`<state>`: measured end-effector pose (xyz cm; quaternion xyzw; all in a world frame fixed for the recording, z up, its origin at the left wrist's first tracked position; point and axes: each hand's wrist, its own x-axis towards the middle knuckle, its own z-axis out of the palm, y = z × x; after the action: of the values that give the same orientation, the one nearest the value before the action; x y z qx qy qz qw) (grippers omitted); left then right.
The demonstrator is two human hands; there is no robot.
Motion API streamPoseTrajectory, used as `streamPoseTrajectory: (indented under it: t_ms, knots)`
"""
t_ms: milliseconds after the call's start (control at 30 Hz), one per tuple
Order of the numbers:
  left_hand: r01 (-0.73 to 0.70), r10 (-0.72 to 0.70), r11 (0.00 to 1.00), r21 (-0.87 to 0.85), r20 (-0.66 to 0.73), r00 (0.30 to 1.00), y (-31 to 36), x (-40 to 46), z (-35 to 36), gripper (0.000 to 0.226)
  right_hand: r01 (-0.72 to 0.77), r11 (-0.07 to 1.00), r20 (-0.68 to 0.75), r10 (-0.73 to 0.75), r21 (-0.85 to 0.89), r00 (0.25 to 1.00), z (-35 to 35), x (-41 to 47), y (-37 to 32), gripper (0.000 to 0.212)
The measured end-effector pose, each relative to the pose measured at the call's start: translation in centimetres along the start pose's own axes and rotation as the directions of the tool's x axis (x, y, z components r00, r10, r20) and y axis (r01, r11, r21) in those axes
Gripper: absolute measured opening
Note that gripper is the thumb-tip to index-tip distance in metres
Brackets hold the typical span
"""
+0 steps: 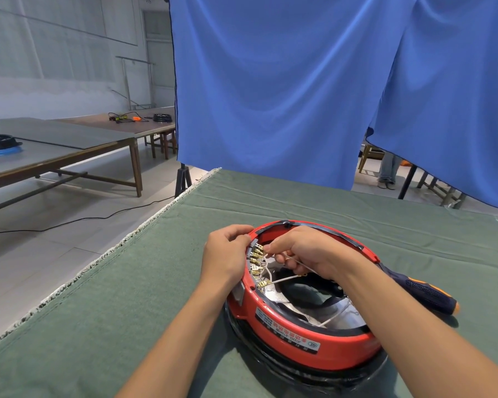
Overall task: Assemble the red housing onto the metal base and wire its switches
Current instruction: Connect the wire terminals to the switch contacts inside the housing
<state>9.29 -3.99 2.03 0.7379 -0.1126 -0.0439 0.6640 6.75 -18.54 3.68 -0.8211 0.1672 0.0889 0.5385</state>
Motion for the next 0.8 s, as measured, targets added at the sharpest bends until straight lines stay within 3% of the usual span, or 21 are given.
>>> streamPoseTrajectory:
  t_ms: [200,433,567,800]
  knots:
    - [-0.002,0.002,1.000,-0.004,-0.006,1.000,-0.07,0.09,0.06,0.021,-0.006,1.000,0.001,0.006,-0.001,1.000,0.12,0.00,-0.03,0.047]
    - [-0.001,0.001,1.000,0.006,-0.009,1.000,-0.13,0.15,0.07,0.020,-0.025,0.997,0.033,0.023,0.069,0.999,0.02,-0.03,-0.24,0.037]
    - [-0.005,0.005,1.000,0.007,-0.018,1.000,-0.24,0.17,0.09,0.020,-0.011,0.997,0.003,0.011,0.082,1.000,0.37,0.00,-0.50,0.020]
    - [0.001,-0.001,1.000,-0.009,-0.024,1.000,-0.35,0.28,0.12,0.019,0.047,0.995,-0.044,-0.044,0.084,0.998,0.64,-0.07,-0.46,0.020]
